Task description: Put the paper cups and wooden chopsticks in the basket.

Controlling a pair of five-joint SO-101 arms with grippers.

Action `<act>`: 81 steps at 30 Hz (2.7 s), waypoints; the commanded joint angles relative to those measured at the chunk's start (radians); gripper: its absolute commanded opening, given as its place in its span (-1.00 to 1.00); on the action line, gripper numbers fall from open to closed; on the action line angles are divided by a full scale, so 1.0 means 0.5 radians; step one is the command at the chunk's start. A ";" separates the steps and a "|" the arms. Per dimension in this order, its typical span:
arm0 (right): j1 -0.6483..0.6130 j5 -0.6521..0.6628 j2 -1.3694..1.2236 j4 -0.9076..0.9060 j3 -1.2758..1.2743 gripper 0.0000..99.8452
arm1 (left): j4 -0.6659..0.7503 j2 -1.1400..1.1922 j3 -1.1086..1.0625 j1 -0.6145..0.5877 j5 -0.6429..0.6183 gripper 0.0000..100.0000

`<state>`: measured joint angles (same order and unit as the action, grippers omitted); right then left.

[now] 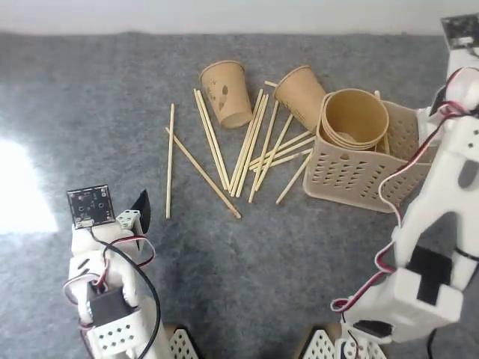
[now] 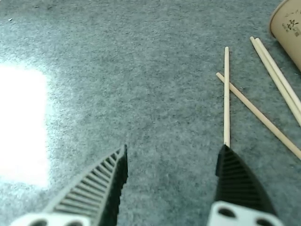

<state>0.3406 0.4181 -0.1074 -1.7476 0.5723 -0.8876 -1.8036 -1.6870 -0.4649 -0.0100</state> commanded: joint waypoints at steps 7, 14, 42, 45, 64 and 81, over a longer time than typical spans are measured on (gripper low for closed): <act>0.100 -0.031 -0.213 -0.032 0.006 -0.99 | 0.018 -0.028 0.011 0.012 0.025 -0.42; 0.364 -0.018 -0.213 -0.023 0.006 -0.99 | 0.018 -0.028 0.011 0.012 0.025 -0.42; 0.216 0.199 0.603 -0.103 0.003 -0.41 | -0.411 -0.015 0.628 0.700 0.187 -0.42; 0.219 0.212 0.799 -0.103 -0.126 -0.41 | -0.411 -0.015 0.695 0.795 0.255 -0.42; 0.216 0.239 1.919 0.229 -1.771 -0.41 | -0.761 2.059 2.561 0.798 0.344 -0.42; 0.186 -0.129 2.082 1.042 -2.967 -0.41 | -0.006 3.403 2.932 0.813 0.347 -0.42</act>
<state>0.4557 0.4104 0.9145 -1.2766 -0.8838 -0.9643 -0.1435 -0.3076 -0.0644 0.1726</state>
